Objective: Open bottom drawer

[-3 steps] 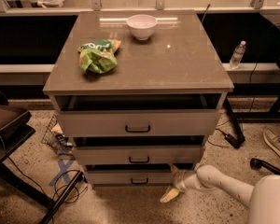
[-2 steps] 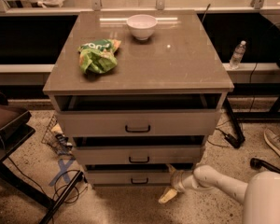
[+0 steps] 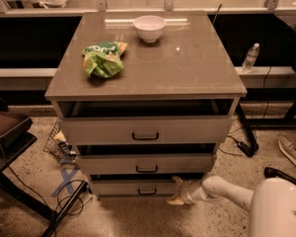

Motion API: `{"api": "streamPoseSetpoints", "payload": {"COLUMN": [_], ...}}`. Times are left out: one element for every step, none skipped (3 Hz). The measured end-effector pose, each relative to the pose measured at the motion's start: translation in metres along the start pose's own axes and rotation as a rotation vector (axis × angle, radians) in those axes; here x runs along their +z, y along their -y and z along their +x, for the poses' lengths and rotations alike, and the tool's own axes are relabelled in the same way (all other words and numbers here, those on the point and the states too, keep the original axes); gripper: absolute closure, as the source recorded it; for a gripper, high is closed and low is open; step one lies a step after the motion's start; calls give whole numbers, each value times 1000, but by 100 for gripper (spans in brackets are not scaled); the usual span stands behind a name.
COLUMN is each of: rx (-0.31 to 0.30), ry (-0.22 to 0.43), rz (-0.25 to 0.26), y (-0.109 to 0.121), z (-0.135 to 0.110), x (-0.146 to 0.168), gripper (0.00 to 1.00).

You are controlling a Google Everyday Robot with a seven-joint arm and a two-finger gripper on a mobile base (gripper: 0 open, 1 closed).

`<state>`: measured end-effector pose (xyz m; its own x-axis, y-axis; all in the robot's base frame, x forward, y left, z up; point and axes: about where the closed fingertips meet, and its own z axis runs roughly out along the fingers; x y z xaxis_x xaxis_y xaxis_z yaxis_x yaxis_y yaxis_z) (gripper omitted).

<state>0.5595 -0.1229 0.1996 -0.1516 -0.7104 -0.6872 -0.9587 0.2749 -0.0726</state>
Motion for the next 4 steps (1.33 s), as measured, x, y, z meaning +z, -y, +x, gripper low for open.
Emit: {"api": "streamPoseSetpoints", "payload": {"rx": [0,0,0,0], "ry": [0,0,0,0], "rz": [0,0,0,0], "y": [0,0,0,0], "z": [-3,-4,-4,-6], "x": [-3,-5,-5,-7], "gripper": [79,99,100,100]}}
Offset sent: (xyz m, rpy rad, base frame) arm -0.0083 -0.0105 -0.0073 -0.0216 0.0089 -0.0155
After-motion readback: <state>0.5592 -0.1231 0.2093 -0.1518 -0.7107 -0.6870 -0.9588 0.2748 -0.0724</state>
